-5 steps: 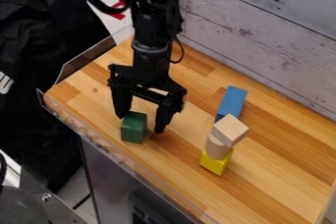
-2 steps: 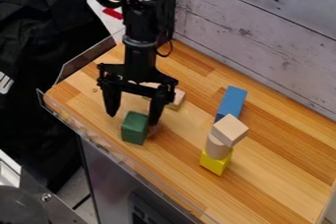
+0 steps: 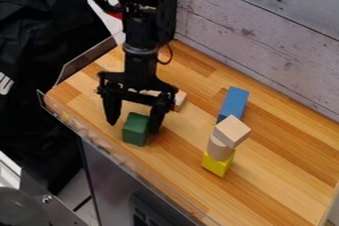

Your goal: Place green object on top of a rank

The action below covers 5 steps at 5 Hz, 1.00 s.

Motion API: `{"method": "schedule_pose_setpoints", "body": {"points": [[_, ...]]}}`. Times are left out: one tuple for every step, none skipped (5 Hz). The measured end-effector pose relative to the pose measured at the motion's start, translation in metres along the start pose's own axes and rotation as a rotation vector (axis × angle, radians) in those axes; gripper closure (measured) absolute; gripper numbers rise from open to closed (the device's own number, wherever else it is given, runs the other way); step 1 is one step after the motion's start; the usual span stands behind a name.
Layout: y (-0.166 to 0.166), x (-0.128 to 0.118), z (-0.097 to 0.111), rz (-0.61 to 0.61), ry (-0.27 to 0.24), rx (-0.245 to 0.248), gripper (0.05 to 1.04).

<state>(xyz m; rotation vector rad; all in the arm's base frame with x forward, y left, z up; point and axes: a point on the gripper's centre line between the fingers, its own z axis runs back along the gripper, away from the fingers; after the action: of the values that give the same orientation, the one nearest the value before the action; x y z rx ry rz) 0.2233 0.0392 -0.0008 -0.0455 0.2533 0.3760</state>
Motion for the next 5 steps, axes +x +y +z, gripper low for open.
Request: {"method": "schedule_pose_setpoints", "body": {"points": [[-0.002,-0.006,-0.005,-0.010,0.016,-0.012,0.129],[-0.004,-0.005,-0.008,-0.018,0.016,-0.026,0.411],[-0.003,-0.005,-0.009,-0.016,0.011,-0.030,0.504],[-0.004,-0.005,-0.002,-0.017,-0.006,-0.032,0.504],[-0.006,-0.007,0.039,-0.024,-0.121,-0.028,0.504]]}}
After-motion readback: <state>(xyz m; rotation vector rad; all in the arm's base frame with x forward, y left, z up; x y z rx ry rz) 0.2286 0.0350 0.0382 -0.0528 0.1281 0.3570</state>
